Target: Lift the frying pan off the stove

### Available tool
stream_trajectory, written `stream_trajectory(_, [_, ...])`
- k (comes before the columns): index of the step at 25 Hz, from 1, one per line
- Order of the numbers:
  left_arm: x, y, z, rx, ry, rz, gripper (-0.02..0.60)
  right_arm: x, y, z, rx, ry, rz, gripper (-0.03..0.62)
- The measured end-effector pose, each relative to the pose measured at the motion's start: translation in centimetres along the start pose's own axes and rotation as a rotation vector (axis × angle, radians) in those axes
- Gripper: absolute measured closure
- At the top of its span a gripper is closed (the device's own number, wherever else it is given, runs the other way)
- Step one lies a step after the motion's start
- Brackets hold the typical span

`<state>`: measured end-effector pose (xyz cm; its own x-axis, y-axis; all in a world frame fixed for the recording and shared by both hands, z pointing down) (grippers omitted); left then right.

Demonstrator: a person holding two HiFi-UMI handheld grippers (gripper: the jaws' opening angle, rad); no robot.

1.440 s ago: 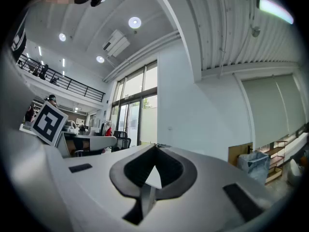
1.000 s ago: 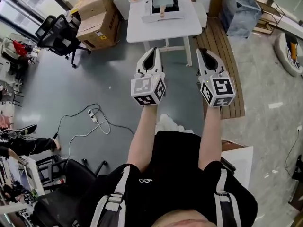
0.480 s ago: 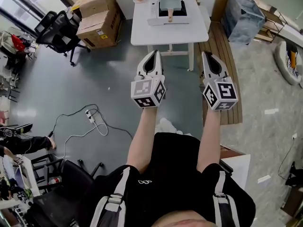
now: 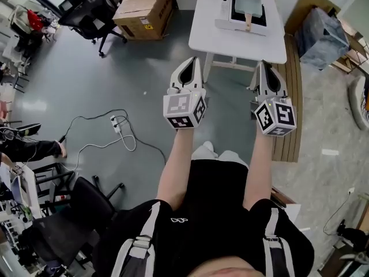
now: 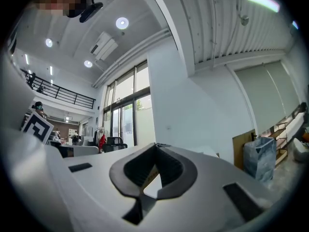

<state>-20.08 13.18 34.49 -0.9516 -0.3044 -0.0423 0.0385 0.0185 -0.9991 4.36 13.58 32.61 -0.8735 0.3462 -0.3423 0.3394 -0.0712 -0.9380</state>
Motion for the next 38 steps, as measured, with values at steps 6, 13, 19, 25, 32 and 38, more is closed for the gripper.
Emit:
stream_trajectory(6, [3.4,-1.4,0.1,0.007,0.011,-0.034,0.581,0.6,-0.4,3.1,0.002,-0.027,-0.003,0.595])
stream_trajectory(13, [6.1,-1.3,2.6,-0.022,0.022,-0.095,0.581,0.8,0.9,6.2,-0.01,-0.019,-0.048,0.595])
stream_trajectory(19, [4.5,-0.3,7.4,-0.05,-0.062,-0.072,0.581,-2.0,2.2,8.4,-0.048,-0.037,-0.057,0.595])
stream_trajectory(25, [2.5,0.1,13.7,-0.037,-0.112,-0.038,0.581,-7.4,3.1,11.9,-0.069,-0.063,-0.008,0.595])
stream_trajectory(32, [-0.1,-2.4,23.5,0.028,-0.139,-0.035,0.581,-16.0,2.3,17.7,-0.038,-0.095,0.034,0.595])
stream_trajectory(38, [-3.2,-1.8,32.8,0.055,-0.16,-0.025,0.581,-23.8,5.0,23.4,-0.026,-0.121,0.053,0.595])
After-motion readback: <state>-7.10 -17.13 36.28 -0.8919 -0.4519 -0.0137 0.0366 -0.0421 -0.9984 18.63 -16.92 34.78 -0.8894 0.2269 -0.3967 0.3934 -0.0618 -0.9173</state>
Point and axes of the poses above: the fingertips, and each gripper's own axes: z forward along the fingers, x to its left, y out of its top, the point moved 8 cm from there along -z, backward along the fingers, and after that the axes turned 14 degrees about z, right-handed, at the moved point
